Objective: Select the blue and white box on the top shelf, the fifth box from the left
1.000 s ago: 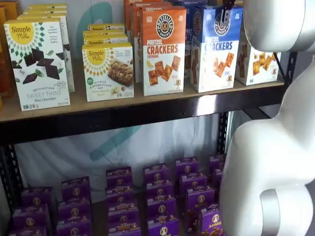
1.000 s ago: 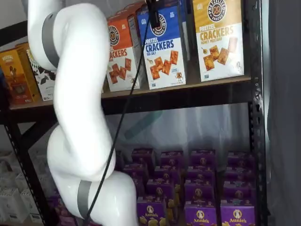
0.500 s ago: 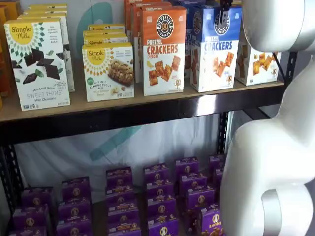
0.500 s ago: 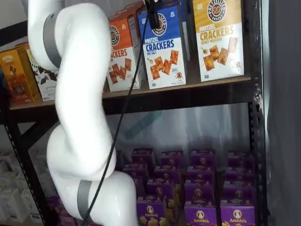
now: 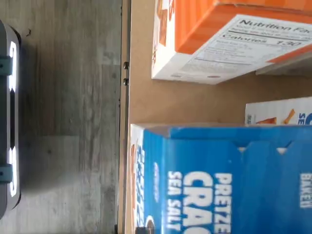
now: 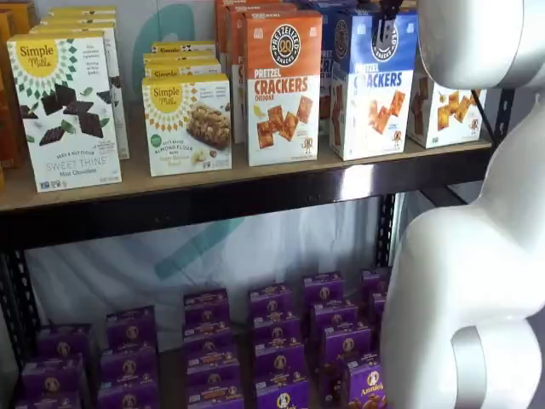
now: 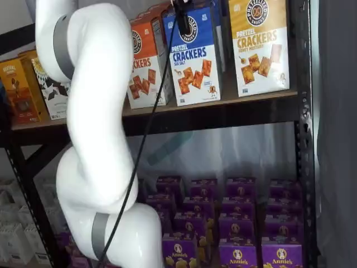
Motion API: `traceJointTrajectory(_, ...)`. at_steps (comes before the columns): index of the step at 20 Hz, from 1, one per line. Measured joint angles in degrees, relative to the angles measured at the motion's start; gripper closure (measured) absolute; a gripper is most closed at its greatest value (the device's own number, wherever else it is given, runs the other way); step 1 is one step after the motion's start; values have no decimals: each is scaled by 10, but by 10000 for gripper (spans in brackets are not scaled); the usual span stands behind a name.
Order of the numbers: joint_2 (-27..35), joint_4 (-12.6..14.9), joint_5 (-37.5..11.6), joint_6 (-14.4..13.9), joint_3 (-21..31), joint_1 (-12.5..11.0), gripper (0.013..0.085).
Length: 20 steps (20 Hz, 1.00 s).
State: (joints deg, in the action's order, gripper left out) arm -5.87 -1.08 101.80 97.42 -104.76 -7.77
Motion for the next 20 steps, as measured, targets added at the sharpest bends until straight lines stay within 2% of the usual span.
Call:
traceJointTrajectory(1,0,0,-1,0,0,0,290)
traceJointTrajectory(8,0,-2,-2,1,-1,-2,290)
traceJointTrajectory(9,0,-2,-2,2,-1,-2,330)
traceJointTrajectory(10,0,-2,-1,2,-1,-2,330)
traceJointTrajectory(12,0,-2,-1,1,-2,-2,410)
traceJointTrajectory(20,0,-6,10,0,-7,-2,410)
